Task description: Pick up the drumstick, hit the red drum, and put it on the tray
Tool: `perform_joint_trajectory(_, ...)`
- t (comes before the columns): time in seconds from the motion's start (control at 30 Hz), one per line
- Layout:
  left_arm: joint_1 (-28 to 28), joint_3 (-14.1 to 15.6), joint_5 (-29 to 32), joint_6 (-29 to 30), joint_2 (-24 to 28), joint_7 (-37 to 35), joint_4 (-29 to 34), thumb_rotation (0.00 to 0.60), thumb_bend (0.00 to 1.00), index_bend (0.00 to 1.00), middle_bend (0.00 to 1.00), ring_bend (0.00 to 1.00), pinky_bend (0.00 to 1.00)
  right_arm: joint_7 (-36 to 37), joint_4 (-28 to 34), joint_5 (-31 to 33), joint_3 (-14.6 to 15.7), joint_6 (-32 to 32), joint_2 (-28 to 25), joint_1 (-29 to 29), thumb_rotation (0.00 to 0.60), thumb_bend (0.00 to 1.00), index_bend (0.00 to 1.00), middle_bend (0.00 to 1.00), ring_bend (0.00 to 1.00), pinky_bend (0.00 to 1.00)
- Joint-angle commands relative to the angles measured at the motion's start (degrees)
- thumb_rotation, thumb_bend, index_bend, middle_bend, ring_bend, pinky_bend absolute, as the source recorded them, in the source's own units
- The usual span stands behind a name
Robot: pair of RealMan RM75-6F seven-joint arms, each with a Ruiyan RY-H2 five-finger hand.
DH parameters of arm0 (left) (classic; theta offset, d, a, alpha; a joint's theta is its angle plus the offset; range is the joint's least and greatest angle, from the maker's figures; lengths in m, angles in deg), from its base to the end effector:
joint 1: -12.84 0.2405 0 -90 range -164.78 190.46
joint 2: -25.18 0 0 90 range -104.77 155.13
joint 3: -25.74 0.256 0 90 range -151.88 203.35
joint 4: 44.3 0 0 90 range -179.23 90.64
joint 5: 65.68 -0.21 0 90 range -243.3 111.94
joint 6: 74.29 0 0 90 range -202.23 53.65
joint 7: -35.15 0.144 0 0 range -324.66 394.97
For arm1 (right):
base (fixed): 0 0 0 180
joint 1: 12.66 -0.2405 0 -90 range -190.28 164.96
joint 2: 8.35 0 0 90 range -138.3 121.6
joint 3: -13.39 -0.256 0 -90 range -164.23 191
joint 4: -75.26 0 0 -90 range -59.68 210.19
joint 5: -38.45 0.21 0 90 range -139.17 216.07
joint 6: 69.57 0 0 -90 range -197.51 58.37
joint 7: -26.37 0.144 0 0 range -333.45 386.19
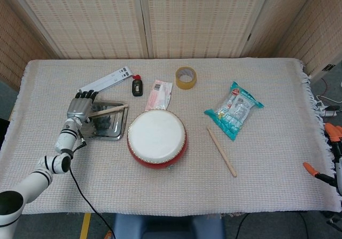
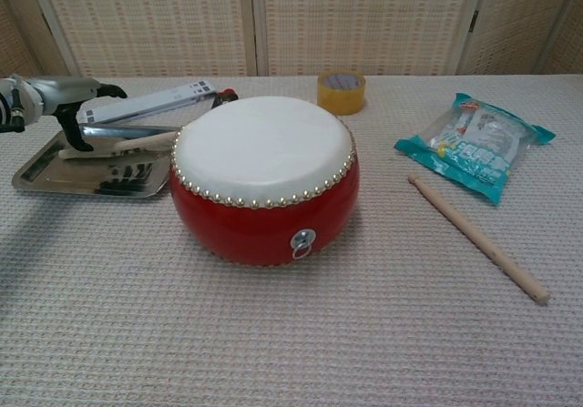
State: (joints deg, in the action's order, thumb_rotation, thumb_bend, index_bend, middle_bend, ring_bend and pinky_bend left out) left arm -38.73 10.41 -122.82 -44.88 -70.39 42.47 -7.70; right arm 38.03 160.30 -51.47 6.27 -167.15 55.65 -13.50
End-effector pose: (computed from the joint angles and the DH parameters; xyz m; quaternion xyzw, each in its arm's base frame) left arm -0.2503 0.4796 0.0405 -0.6786 -0.4165 -0.2354 0.5573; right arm -0.3177 -0.1699 0.2063 0.5343 -0.3207 0.4910 0.6088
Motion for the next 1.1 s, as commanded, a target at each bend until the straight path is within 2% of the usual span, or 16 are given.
perform_joint_trajectory(0.03,0.8,-1.3,0.5,2.2,1.4,-1.8,1.9,0.6,0.23,0.0,0.0,0.0,0.03,0.0,0.1,0.0,0.0,-0.1,-0.1,0.1,0.6,0.05,0.03,0.09,0.0,0.15)
perform_joint_trajectory(0.2,4.3,-4.6,1.2,8.3,6.3,-7.7,10.4,0.6,0.24,0.04,0.03,0.0,0.04,2.1,0.7,0.3,0.2,1.1,-1.1,-0.1,0.6,0.05,0.03,0.09,0.0,0.15)
perform_joint_trajectory(0.4,11.8,-4.5,-1.0,22.1,13.8,-7.2,25.8,0.6,0.3,0.1,0.07,0.0,0.06,4.7,1.0,0.5,0.8,3.8,-3.0,-0.8,0.6,0.05,0.06,0.09,0.0,0.15)
perform_joint_trajectory(0.57,19.7,-1.7,-2.3,33.6,19.2,-3.5,39.8,0.6,0.31,0.15,0.09,0.0,0.07,8.7,0.2,0.3,1.5,6.1,-4.3,-1.4,0.6,0.05,0.11,0.09,0.0,0.15)
perform_joint_trajectory(0.77,27.9,3.1,-4.7,43.6,23.2,0.1,51.6,0.6,0.31,0.16,0.1,0.0,0.06,12.2,-0.7,0.8,2.4,7.6,-3.9,-1.4,0.6,0.05,0.11,0.09,0.0,0.12)
perform_joint_trajectory(1.1,37.1,10.0,-13.5,56.0,24.3,2.5,59.4,0.6,0.31,0.16,0.1,0.0,0.06,10.1,-1.7,1.1,3.8,7.3,-1.3,-0.1,0.6,0.05,0.07,0.09,0.0,0.1)
